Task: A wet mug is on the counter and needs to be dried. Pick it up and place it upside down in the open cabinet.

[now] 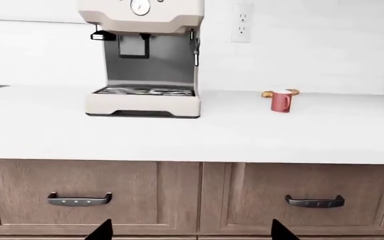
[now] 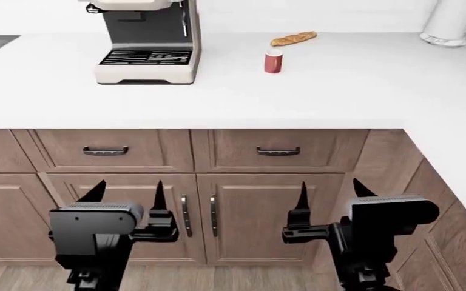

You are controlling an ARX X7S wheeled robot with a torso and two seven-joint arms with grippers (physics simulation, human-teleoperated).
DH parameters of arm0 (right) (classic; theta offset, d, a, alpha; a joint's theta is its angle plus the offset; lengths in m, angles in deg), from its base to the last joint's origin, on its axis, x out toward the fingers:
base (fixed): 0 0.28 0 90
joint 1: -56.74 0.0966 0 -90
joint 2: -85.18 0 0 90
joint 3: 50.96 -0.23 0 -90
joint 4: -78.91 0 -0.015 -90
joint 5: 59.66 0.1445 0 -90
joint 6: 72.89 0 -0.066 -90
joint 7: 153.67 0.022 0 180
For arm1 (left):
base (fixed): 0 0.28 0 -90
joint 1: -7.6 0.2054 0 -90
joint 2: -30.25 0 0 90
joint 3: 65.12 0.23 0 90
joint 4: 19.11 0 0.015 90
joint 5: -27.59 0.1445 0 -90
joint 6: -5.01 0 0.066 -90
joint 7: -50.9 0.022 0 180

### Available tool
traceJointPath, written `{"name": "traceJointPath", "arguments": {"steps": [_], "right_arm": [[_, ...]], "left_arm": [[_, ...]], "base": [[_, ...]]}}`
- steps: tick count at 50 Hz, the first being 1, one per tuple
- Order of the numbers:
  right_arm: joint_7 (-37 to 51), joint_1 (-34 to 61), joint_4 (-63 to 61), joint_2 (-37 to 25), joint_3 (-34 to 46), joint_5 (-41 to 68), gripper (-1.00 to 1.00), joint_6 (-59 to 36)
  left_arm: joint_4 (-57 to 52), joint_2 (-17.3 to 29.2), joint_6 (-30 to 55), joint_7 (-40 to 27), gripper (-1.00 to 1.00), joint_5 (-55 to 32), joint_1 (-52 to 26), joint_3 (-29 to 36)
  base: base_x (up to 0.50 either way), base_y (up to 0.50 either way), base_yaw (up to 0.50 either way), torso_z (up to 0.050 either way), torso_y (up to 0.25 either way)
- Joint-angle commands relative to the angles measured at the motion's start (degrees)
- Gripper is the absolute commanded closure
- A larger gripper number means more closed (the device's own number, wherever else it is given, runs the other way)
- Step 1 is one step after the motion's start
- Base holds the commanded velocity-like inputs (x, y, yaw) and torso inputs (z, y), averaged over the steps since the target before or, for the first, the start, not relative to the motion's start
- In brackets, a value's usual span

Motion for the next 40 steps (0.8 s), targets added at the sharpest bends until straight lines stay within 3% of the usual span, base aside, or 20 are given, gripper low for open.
{"name": "traceJointPath", "arguments": {"steps": [1,23,40], "right_arm": [[0.3,4.4,-8.7,-1.2,-0.6,1.2,-1.0,-12.3],[1.6,4.8,-9.4,-1.7,-0.6,1.9,-1.0,-13.4],[2.7,5.0,-9.0,-2.1,-0.2,2.0,-1.0,-13.6]], "left_arm": [[-8.5,1.3,12.0,-2.5,-1.0,-2.9,-4.1,-1.4],[-11.1,2.1,12.8,-3.3,-1.0,-5.0,-3.4,-2.2],[-11.4,2.6,12.4,-3.9,-1.0,-5.9,-3.0,-2.3]], "base": [[0.34,-0.31,0.0,0.011,0.0],[0.49,-0.29,0.0,0.0,0.0],[0.5,-0.01,0.0,0.0,0.0]]}}
